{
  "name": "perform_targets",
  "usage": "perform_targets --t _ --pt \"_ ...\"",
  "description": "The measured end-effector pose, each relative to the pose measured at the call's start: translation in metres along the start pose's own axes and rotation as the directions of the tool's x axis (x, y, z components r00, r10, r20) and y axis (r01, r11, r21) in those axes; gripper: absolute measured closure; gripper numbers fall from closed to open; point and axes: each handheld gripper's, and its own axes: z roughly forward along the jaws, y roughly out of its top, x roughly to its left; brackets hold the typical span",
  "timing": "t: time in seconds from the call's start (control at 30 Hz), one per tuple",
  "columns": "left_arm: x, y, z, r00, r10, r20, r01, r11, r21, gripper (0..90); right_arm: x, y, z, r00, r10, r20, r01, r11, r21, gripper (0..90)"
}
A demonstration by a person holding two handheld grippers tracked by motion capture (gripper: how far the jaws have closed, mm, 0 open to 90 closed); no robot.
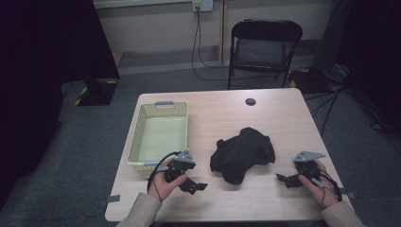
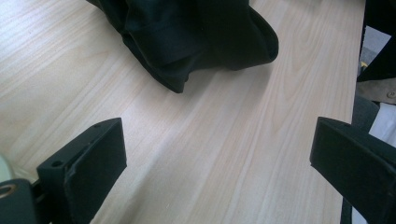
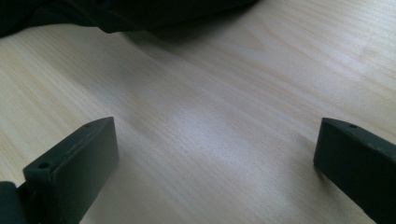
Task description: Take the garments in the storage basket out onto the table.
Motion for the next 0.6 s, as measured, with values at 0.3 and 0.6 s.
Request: perform_targets --t 0.3,0.6 --pt "-0.001 -0.007 -0.003 1.0 0.0 0.007 0.0 0.9997 0.024 2.9 0.0 0.0 0.0 1.0 0.0 0.0 0.0 1.0 0.0 0.0" --pt "0.001 -0.013 -0.009 0.9999 -0.008 0.008 0.007 0.9999 0.015 2.9 0.0 0.0 0.0 1.0 0.0 0.0 0.0 1.0 0.0 0.0"
